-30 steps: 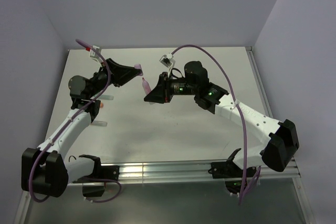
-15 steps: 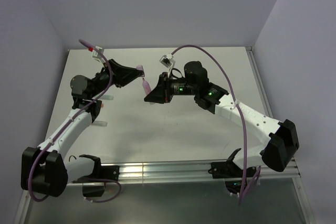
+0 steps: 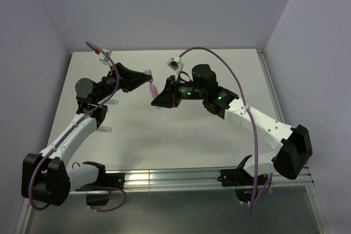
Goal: Insert the pens into the pen caps
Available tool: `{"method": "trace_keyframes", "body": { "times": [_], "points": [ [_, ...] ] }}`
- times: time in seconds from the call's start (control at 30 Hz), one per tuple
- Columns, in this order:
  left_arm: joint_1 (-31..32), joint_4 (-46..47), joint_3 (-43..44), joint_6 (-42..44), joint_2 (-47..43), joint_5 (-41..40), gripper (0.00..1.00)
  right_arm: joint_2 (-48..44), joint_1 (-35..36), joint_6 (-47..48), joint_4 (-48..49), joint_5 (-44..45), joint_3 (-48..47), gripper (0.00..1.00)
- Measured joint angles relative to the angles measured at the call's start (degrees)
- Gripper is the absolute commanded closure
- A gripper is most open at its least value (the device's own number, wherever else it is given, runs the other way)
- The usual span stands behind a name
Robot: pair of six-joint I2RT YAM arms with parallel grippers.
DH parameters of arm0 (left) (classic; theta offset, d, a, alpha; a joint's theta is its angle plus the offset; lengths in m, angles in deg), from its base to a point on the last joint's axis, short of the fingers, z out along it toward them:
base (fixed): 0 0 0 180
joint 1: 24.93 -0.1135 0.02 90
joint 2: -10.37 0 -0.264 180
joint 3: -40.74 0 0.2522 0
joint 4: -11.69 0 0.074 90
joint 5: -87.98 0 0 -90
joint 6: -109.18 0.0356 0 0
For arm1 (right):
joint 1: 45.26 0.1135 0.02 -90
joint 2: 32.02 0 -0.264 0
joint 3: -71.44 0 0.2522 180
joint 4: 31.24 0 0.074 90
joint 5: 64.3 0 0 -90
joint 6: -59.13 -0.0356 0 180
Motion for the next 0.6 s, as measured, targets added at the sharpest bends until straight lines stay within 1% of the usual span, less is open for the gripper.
{"method": "trace_keyframes", "body": {
  "times": [0.6],
  "points": [
    [1.0,-2.5,0.0,1.5,0.0,-0.7,1.0,0.0,-0.7,0.2,-0.7,1.0,0.0,1.0]
  ]
}}
